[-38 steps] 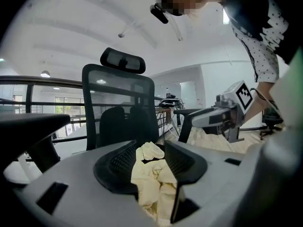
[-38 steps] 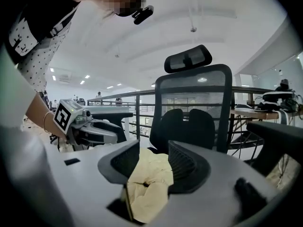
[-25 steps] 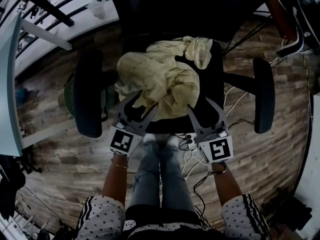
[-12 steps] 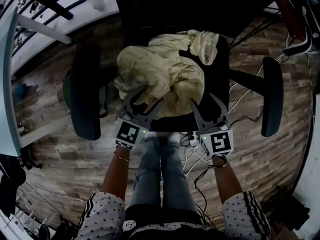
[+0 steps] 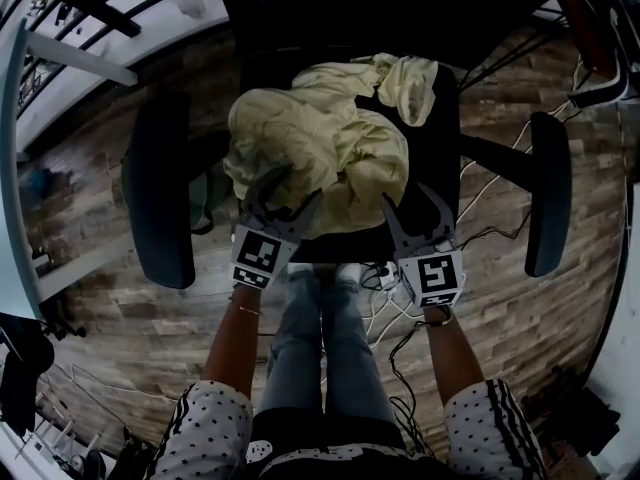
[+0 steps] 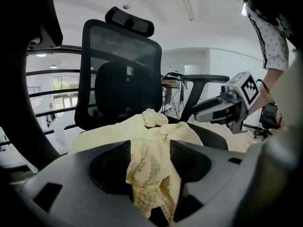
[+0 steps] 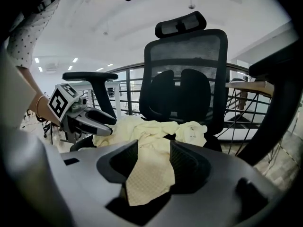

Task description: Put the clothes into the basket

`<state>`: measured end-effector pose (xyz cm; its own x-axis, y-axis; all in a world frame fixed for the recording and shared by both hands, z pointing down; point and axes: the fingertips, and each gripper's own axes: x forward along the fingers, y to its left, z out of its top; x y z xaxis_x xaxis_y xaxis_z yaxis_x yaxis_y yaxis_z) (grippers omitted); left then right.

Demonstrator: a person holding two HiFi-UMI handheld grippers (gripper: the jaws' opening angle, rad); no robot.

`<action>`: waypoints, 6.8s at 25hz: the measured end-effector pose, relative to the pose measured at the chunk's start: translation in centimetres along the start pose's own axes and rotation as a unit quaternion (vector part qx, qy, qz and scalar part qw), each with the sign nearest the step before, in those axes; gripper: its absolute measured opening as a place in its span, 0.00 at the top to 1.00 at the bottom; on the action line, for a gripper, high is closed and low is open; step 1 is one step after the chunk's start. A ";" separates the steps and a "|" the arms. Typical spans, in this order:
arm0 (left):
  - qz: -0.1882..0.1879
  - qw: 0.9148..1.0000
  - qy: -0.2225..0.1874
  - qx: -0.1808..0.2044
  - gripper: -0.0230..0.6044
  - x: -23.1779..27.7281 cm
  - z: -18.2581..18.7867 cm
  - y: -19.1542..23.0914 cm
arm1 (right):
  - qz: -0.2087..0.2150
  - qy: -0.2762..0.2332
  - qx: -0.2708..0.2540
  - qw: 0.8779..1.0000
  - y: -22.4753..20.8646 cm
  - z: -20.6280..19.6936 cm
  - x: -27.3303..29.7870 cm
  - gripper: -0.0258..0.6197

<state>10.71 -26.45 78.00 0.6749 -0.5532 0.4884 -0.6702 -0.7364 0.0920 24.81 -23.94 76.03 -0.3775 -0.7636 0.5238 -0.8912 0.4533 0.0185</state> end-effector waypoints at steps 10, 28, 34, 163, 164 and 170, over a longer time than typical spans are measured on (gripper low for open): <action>0.005 1.000 0.016 -0.017 0.57 2.1 -0.8 0.8 | -0.009 0.027 0.021 0.999 -1.2 -2.2 1.7 0.66; 0.011 0.998 0.061 -0.023 0.59 4.1 -2.1 1.8 | 0.004 0.084 0.047 0.995 -1.3 -5.3 4.0 0.66; 0.022 0.997 0.071 -0.013 0.72 4.5 -2.5 2.1 | 0.005 0.114 0.053 0.992 -1.1 -6.5 4.7 0.76; -0.037 0.975 -0.200 0.088 0.90 -16.6 34.6 -11.1 | 0.040 -0.241 -0.002 0.970 5.2 31.4 -17.2 0.91; -0.036 0.975 -0.202 0.089 0.90 -16.8 35.0 -11.2 | 0.040 -0.242 -0.004 0.969 5.1 31.9 -17.4 0.91; -0.034 0.973 -0.209 0.093 0.90 -18.0 36.9 -11.7 | 0.031 -0.254 -0.010 0.967 4.9 33.6 -19.0 0.91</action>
<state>17.87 -22.25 36.10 0.8087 -0.5816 0.0881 -0.5778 -0.8135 -0.0660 19.13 -22.67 37.53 -0.5098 -0.8594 0.0389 -0.8595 0.5107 0.0197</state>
